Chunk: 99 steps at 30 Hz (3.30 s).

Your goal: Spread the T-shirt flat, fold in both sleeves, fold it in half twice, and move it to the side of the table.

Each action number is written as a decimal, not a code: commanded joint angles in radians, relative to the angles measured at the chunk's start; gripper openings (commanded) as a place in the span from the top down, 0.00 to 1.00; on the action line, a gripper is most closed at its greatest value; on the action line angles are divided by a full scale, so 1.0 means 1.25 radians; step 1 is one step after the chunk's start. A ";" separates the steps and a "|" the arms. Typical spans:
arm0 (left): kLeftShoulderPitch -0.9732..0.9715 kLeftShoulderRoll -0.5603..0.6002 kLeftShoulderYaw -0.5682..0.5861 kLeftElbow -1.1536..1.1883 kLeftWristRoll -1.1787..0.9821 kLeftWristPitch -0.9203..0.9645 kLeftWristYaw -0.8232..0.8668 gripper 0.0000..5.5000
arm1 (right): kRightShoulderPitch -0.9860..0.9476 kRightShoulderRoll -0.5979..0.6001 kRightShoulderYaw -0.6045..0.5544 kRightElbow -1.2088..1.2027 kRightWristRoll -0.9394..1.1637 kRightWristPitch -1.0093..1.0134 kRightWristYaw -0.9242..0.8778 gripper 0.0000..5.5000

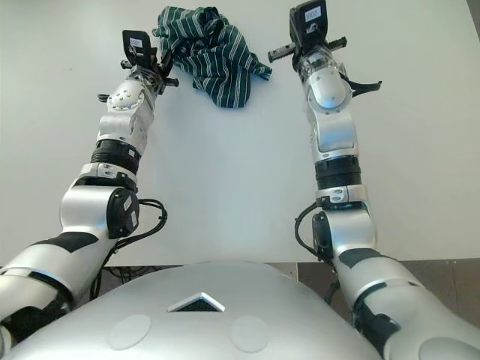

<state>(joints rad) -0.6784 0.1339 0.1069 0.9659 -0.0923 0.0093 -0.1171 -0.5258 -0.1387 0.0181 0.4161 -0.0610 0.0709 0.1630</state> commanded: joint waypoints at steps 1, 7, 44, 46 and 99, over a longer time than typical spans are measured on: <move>-0.042 -0.005 0.007 0.063 0.004 -0.022 -0.003 0.70 | -0.017 -0.027 0.006 0.026 -0.015 -0.014 0.009 1.00; -0.029 -0.038 -0.017 0.019 0.011 -0.026 -0.025 0.70 | -0.026 -0.031 0.007 0.045 -0.018 -0.030 0.005 1.00; 0.204 -0.022 0.043 -0.521 -0.061 0.025 0.002 0.99 | -0.003 -0.027 0.026 0.036 -0.025 -0.039 -0.016 1.00; 0.200 -0.020 0.040 -0.589 -0.069 0.049 0.003 0.99 | -0.001 -0.026 0.026 0.034 -0.025 -0.038 -0.016 1.00; 0.314 0.177 -0.296 -0.784 0.060 0.480 -0.210 0.75 | 0.006 -0.045 -0.010 0.038 -0.023 -0.037 -0.026 1.00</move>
<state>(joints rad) -0.2708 0.3504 -0.2728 -0.0326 -0.0379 0.6235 -0.3837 -0.5184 -0.1759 0.0049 0.4663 -0.0835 0.0255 0.1273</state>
